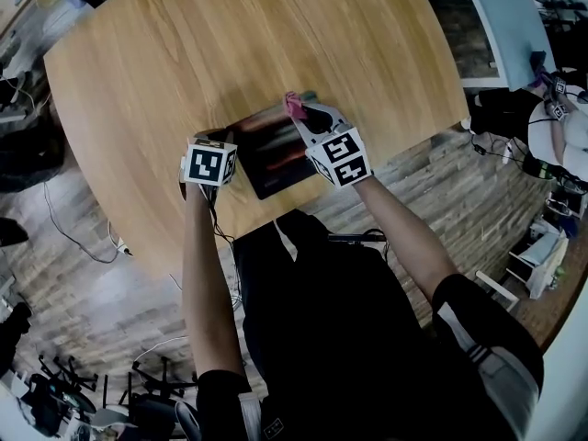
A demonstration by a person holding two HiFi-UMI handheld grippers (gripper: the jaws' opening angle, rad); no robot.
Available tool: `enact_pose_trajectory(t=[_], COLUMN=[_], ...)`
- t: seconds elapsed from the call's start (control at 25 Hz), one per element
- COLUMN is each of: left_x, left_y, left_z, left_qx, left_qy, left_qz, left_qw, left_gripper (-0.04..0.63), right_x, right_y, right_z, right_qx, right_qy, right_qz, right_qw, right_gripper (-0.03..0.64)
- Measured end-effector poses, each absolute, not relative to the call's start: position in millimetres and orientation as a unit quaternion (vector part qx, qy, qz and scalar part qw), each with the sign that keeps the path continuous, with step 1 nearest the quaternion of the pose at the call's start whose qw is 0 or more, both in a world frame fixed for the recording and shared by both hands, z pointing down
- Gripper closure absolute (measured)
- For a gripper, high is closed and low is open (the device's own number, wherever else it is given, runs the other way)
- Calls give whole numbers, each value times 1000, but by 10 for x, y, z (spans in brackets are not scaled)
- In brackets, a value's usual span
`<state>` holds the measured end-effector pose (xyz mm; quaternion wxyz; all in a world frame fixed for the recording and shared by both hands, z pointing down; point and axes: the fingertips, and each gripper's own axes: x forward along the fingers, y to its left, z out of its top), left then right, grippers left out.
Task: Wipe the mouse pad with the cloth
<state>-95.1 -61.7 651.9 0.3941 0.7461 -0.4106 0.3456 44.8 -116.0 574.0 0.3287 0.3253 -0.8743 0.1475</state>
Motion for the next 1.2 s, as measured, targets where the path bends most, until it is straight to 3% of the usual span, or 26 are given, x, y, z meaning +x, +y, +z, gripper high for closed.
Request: enact_pose_trajectory(t=[0.4,1.2], left_x=[-945,-963], left_y=[-626,-604], left_z=[6527,6539], left_qx=[749,743], left_qy=[-406,-406], left_qz=[342,346], left_qw=[396,404], left_gripper=[572,572], right_x=[404,-145], right_y=[-1270,-856], right_z=[6410,6439], right_qx=[323,128], right_qy=[-839,-893], right_qz=[158,41], right_qw=[407,430], right_gripper=[554,554])
